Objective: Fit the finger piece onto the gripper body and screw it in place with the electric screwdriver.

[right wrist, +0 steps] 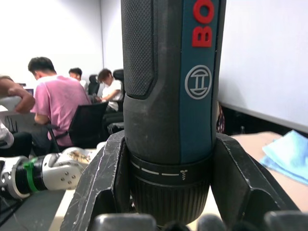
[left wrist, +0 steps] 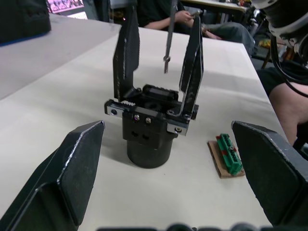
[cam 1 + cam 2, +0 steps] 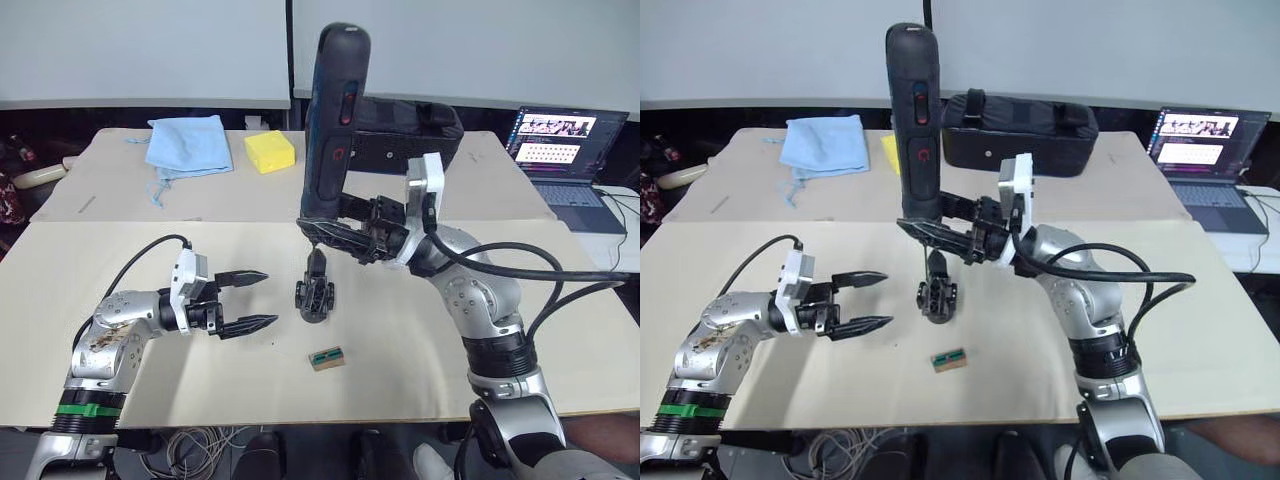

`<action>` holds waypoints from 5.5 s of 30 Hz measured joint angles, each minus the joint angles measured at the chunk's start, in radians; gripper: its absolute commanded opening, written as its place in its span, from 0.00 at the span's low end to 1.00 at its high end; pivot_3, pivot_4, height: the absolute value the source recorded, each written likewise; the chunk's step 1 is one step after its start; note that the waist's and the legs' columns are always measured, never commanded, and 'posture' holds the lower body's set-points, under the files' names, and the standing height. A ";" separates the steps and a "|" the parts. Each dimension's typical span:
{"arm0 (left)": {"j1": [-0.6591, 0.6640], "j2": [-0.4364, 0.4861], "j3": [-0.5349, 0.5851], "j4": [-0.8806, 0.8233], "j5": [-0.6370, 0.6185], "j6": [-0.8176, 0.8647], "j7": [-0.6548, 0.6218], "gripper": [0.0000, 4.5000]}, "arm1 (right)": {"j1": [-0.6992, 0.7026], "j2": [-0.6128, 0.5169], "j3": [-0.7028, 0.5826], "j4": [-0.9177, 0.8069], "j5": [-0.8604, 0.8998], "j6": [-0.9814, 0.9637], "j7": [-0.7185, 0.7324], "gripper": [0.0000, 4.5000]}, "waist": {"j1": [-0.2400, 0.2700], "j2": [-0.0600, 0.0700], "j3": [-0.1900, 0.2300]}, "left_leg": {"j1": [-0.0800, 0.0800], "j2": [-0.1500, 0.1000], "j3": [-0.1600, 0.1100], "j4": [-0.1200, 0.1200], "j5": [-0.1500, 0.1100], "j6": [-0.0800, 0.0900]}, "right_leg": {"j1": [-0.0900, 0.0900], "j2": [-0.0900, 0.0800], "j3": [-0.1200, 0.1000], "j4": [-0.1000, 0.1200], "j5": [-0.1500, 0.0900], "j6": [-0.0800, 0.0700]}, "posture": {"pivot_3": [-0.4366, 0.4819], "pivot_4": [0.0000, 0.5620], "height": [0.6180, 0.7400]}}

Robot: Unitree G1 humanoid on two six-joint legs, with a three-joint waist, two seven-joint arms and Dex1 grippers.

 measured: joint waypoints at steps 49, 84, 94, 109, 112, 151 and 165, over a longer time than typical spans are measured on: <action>0.007 -0.031 -0.057 -0.013 0.056 -0.045 0.026 1.00 | 0.024 0.033 0.055 0.016 -0.079 0.023 0.008 0.42 | -0.001 0.000 0.000 | 0.000 0.000 0.000 0.000 0.000 0.000 | 0.000 0.000 0.000 0.000 0.000 0.000 | 0.48 0.27 1.00; -0.047 -0.140 -0.172 0.123 0.237 -0.115 0.133 1.00 | 0.039 0.033 0.056 0.016 -0.091 0.022 0.006 0.42 | 0.000 0.000 0.000 | 0.000 0.000 0.000 0.000 0.000 0.000 | 0.000 0.001 0.000 0.000 0.003 0.005 | 0.48 0.27 1.00; -0.128 -0.225 -0.215 0.245 0.308 -0.143 0.191 1.00 | 0.040 0.033 0.056 0.016 -0.098 0.022 0.006 0.42 | -0.002 0.000 0.000 | 0.000 0.000 0.000 0.000 0.000 0.000 | 0.000 0.001 0.000 0.000 0.005 0.008 | 0.48 0.27 1.00; -0.141 -0.255 -0.212 0.284 0.326 -0.153 0.202 1.00 | 0.040 0.027 0.056 0.014 -0.101 0.022 0.005 0.42 | 0.002 0.000 0.000 | 0.000 0.000 0.000 0.000 0.000 0.000 | 0.001 0.001 0.000 0.000 0.005 0.008 | 0.48 0.27 1.00; -0.150 -0.266 -0.210 0.291 0.325 -0.141 0.202 1.00 | 0.040 0.022 0.056 0.011 -0.103 0.021 0.006 0.42 | 0.003 0.000 0.000 | 0.000 0.000 0.000 0.000 0.000 0.000 | 0.001 0.001 0.000 0.000 0.005 0.008 | 0.48 0.27 1.00; -0.174 -0.287 -0.222 0.338 0.368 -0.184 0.192 0.52 | 0.097 0.015 0.075 -0.033 -0.128 -0.003 -0.024 0.42 | 0.007 0.000 -0.005 | 0.004 0.000 0.000 0.000 0.000 0.000 | 0.004 0.001 0.000 0.000 0.001 0.002 | 0.48 0.27 1.00; -0.179 -0.287 -0.224 0.357 0.368 -0.199 0.187 0.52 | 0.107 0.020 0.091 -0.031 -0.130 -0.016 -0.037 0.42 | 0.006 0.000 -0.005 | 0.008 0.000 0.000 0.000 0.000 0.000 | 0.008 0.000 0.000 0.000 0.000 0.001 | 0.48 0.27 1.00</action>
